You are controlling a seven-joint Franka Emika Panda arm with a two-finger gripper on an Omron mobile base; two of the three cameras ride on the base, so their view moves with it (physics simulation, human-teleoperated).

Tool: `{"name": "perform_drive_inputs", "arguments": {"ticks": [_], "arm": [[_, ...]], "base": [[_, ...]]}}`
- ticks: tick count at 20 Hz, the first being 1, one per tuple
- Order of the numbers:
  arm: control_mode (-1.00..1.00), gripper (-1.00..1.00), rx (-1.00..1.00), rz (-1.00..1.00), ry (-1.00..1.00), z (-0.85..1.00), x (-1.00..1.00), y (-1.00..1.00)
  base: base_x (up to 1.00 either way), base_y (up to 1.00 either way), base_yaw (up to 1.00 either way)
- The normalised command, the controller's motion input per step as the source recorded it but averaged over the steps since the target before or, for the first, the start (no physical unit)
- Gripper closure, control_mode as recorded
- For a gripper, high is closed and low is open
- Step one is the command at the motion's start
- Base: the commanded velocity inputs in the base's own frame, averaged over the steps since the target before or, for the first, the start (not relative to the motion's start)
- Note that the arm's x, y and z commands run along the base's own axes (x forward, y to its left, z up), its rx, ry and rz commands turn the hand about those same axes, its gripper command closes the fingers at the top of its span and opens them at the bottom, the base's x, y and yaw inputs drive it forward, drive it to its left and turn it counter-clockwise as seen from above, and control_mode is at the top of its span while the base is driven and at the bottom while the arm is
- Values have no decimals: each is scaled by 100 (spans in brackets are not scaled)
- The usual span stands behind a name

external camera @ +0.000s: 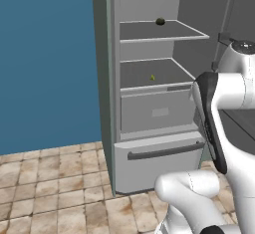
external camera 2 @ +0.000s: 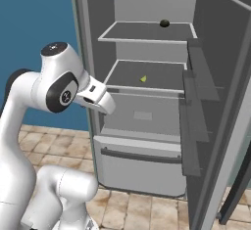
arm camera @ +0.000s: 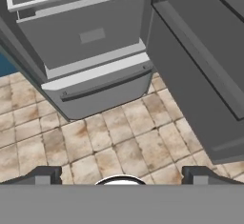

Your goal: Take the lemon wedge from the fridge and place it on the plate with fish on the dining counter.

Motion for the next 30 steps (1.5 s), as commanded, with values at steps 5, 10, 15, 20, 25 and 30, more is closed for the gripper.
{"name": "perform_drive_inputs", "arguments": {"ticks": [5, 10, 15, 20, 25, 30], "arm": [[-100, -100, 0, 0, 0, 0, 0, 0], [-100, -100, 0, 0, 0, 0, 0, -2], [100, -100, 0, 0, 0, -2, 1, -39], [100, -100, 0, 0, 0, 0, 0, 0], [100, -100, 0, 0, 0, 0, 0, 0], [100, -100, 0, 0, 0, 0, 0, 0]], "base": [[0, 0, 0], [0, 0, 0], [2, -33, 0], [42, -15, 0], [68, 43, 0], [92, 35, 0]]}}
